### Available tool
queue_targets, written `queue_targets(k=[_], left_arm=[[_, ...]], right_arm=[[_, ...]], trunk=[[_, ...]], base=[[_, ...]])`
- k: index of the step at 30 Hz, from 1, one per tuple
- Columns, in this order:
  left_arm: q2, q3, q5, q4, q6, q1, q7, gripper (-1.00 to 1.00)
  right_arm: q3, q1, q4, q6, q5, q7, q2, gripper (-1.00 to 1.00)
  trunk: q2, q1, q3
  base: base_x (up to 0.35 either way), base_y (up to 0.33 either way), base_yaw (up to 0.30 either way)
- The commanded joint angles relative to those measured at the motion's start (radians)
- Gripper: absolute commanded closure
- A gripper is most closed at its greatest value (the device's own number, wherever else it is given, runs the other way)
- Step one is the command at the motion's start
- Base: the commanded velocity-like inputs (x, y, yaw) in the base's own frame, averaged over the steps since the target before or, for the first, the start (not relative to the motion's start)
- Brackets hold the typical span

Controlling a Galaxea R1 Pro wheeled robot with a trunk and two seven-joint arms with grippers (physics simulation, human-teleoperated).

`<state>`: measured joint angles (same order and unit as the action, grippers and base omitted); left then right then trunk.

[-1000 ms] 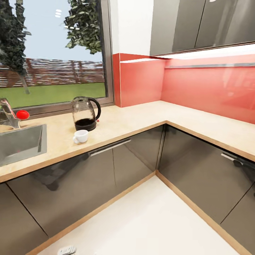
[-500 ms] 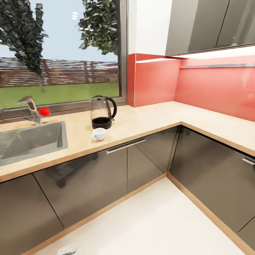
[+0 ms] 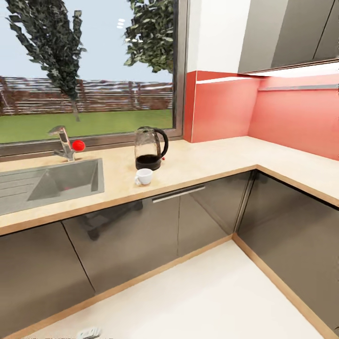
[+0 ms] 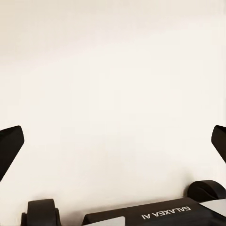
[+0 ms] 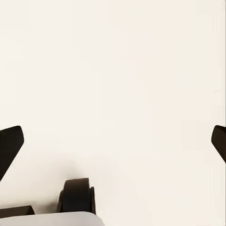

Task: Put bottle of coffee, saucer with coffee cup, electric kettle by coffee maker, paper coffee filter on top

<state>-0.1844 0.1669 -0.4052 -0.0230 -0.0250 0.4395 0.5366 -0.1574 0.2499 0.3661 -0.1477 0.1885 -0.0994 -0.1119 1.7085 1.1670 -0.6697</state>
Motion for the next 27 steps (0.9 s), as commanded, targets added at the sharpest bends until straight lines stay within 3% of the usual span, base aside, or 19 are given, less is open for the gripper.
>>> queue_targets(k=[1,7,16,27], left_arm=[[0.0,0.008,-0.01,0.0,-0.003,0.001,0.003,-1.0],[0.0,0.008,-0.01,0.0,-0.003,0.001,0.003,-1.0],[0.0,0.007,-0.01,0.0,-0.003,0.001,0.003,-1.0],[-0.001,0.008,-0.01,0.0,-0.003,0.001,0.003,-1.0]], right_arm=[[-0.008,0.0,0.002,-0.006,0.009,-0.006,-0.001,-1.0],[-0.008,0.0,0.002,-0.005,0.008,-0.006,-0.001,-1.0],[-0.008,0.0,0.002,-0.004,0.006,-0.007,0.0,-1.0],[-0.008,0.0,0.002,-0.005,0.006,-0.007,0.0,-1.0]], trunk=[[0.001,0.0,-0.001],[0.001,0.0,-0.001],[0.001,0.0,-0.001],[0.001,0.0,-0.001]], base=[[-0.011,-0.286,0.034],[-0.005,-0.269,0.146],[-0.001,-0.087,0.257],[0.0,-0.26,0.206]])
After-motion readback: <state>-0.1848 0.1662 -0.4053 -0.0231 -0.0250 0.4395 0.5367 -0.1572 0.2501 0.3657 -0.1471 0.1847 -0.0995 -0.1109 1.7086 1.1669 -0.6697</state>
